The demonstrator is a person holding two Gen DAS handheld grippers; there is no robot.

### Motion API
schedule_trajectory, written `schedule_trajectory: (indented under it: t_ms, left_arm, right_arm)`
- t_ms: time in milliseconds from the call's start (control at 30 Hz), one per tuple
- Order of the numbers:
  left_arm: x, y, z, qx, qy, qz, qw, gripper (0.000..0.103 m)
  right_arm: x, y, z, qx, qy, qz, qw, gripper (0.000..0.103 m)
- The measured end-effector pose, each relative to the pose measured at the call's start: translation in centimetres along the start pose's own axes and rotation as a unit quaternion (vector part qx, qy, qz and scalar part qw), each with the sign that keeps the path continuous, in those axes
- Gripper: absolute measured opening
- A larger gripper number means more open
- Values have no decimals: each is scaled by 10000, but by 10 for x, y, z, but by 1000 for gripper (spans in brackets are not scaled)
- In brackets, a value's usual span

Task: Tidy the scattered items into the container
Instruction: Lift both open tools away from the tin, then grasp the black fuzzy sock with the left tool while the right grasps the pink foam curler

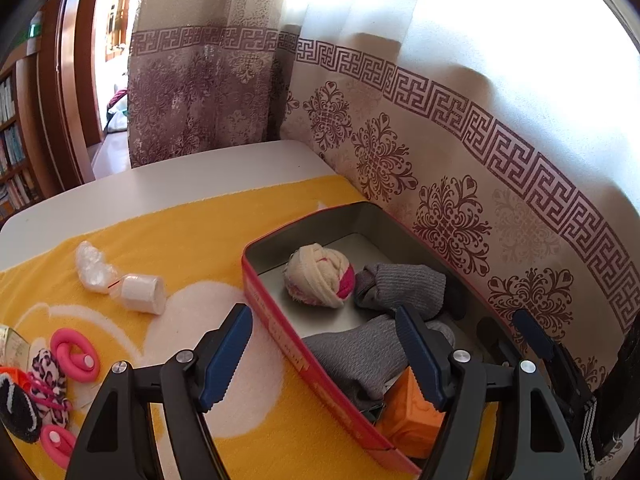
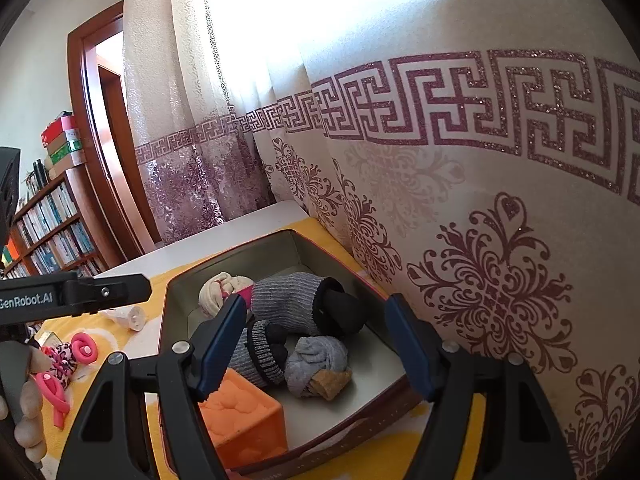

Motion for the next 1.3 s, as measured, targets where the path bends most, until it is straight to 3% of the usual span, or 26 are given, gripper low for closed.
schedule_trajectory:
  t_ms: [500,1000,1133,1300]
  left_arm:
    - [34,45,26,219,-43,-217,9995,76]
    - [87,161,61,908,-260,-735,9928,76]
    - [95,199,73,1176,-268,-949,9881,76]
    - [97,234,82,1506,-247,-1021,9830,76]
  right_arm:
    - [2,3,3,131,-10,96,9999,78]
    - [6,17,2,526,-134,328,9980,79]
    - [10,40,0,378,-19,-105,9992,79]
    - [0,103,9,466,553,-1117,9911,79]
Point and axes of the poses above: each gripper's, at about its wrist camera, not at the fingertips, and x roughly against the way its jaws point, y to its left, z to its underside, the point moved 7 cm from there along -x, roughly the way its jaws point, and after that the axes turned 14 degrees about -z, right-handed, at the moved point
